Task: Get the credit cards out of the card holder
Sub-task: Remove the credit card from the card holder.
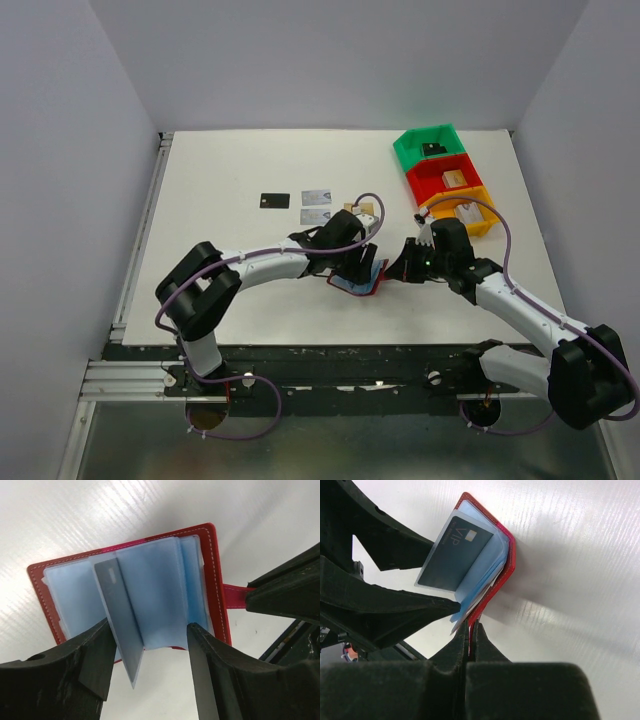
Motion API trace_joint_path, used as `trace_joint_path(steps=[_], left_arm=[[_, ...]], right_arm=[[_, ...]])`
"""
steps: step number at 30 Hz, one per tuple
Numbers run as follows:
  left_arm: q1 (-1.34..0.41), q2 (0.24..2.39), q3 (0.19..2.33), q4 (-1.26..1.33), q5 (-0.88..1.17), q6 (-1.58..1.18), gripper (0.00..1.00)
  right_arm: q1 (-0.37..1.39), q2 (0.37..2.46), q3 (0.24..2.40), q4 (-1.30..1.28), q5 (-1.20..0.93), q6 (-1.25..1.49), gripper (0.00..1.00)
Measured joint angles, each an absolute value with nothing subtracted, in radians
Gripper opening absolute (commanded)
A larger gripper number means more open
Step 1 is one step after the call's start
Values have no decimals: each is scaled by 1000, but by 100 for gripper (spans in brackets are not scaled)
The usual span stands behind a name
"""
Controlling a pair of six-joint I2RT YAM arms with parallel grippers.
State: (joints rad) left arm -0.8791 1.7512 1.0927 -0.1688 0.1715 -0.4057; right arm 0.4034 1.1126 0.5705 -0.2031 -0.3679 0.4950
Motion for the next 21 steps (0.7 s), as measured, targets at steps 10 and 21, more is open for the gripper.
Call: trace_joint_path(steps=[10,21], left_arm=[[-874,1671,1042,-184,13,-439,74],[-870,1635,1024,-189,-89,-450,74]], right_arm=[[403,1110,570,-204,-368,491,0],[403,1110,570,-204,-367,487,0]])
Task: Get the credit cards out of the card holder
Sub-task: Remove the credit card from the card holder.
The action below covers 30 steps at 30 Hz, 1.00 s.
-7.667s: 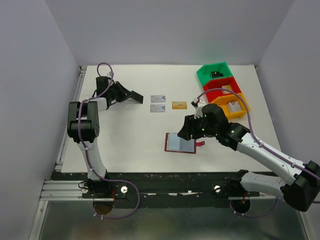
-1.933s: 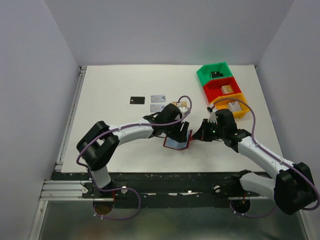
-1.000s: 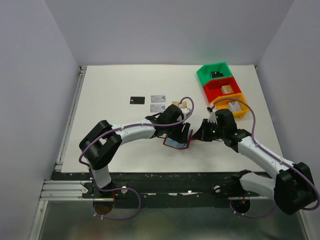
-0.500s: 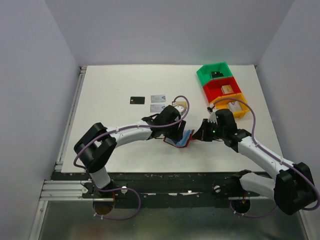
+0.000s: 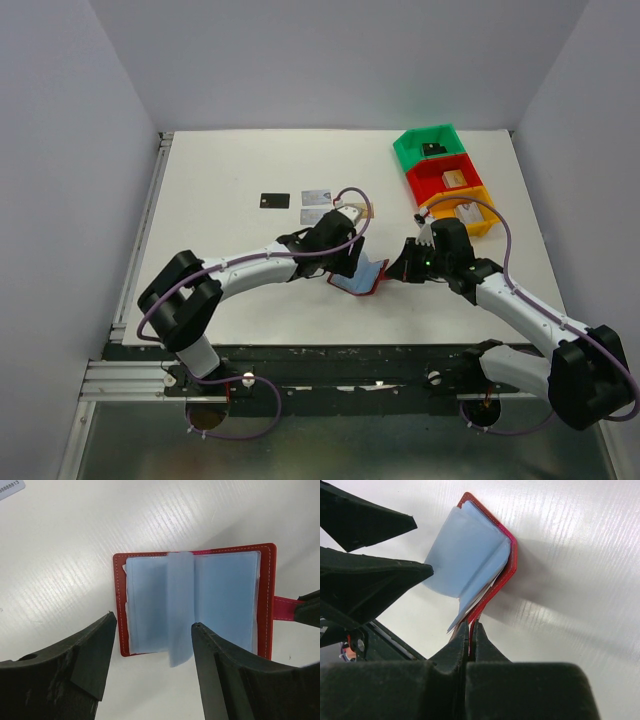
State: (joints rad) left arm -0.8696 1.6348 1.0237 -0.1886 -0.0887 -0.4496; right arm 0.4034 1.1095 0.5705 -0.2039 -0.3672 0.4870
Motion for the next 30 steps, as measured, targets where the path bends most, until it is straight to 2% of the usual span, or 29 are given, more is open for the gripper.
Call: trace_joint_path(steps=[8,15,21,30], left_arm=[[-870,1715,1046,-176,48,-436,74],[-865,1715,1047,-205,23,-439,76],[-847,1640,1015,-211,-9,-450,76],[-834,1645,1011,-197,29,-461,76]], right_arm=[[403,1110,570,-204,-365,485,0],[403,1117,570,-240,-278,489,0],[382,1227,598,-297,-210,490,0],[372,1345,636,-318,-194,497,0]])
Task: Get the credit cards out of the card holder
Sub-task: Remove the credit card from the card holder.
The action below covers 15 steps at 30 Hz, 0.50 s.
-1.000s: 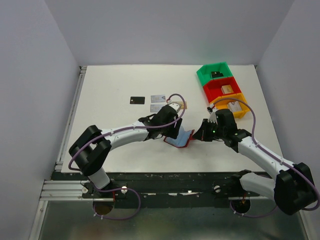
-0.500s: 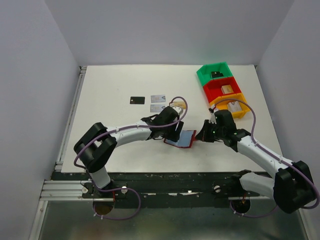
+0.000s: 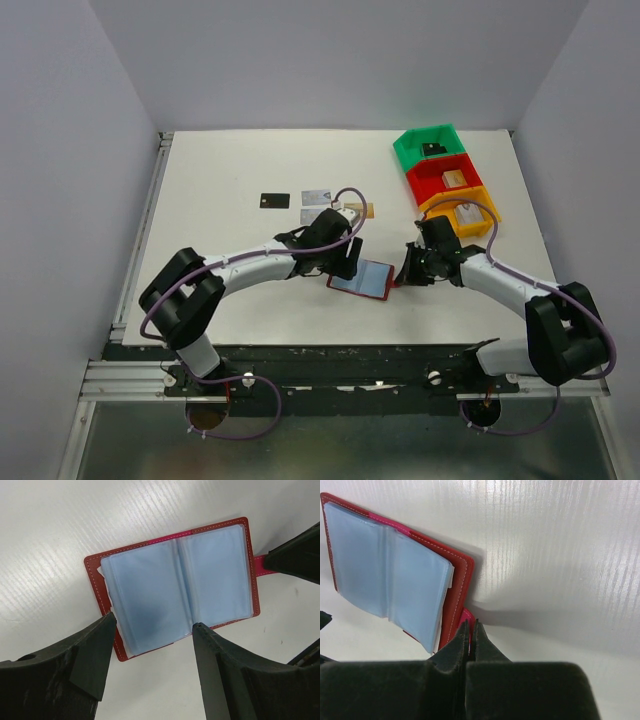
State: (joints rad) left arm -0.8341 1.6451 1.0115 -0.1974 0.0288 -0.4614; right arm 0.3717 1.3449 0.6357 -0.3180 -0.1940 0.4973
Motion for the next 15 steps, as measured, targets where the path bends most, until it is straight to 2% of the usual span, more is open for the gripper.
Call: trace_joint_path(steps=[15], left_arm=[[-832,1721,1015,-181,122,-461,75]], right_arm=[[371,1348,637,-320,-196,498,0]])
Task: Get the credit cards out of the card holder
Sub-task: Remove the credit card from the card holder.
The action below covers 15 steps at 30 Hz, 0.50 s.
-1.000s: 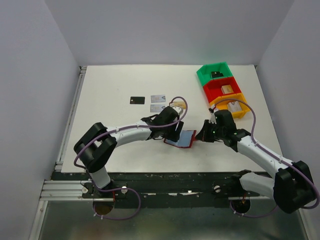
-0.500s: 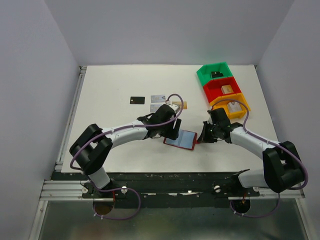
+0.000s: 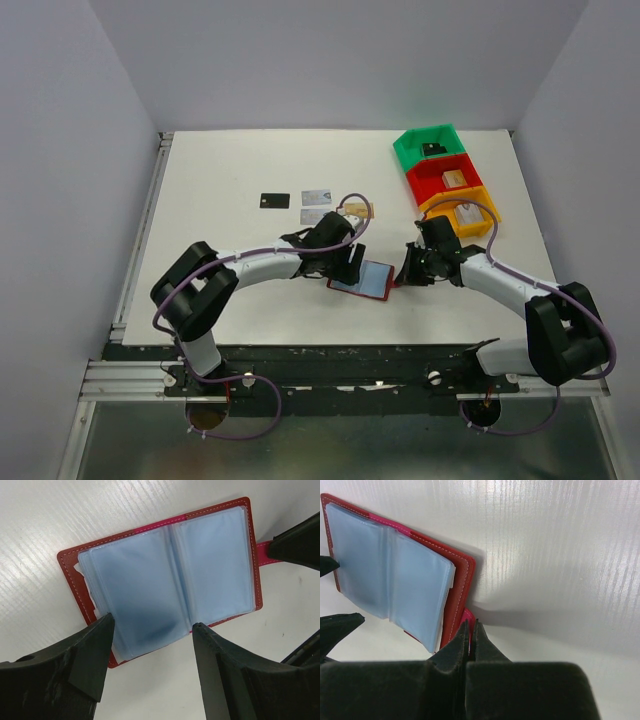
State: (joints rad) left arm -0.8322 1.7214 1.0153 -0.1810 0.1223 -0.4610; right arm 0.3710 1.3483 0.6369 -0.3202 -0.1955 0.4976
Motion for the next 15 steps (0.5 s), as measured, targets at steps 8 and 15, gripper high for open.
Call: trace_joint_path(steps=[8,15], left_arm=[[-832,1743,1028,-163,178,-460,74],[-833,1765,1048,-158,241,-452,73]], right_arm=[[371,1348,637,-320,-200,498,0],[371,1348,637,-319,-204,498,0]])
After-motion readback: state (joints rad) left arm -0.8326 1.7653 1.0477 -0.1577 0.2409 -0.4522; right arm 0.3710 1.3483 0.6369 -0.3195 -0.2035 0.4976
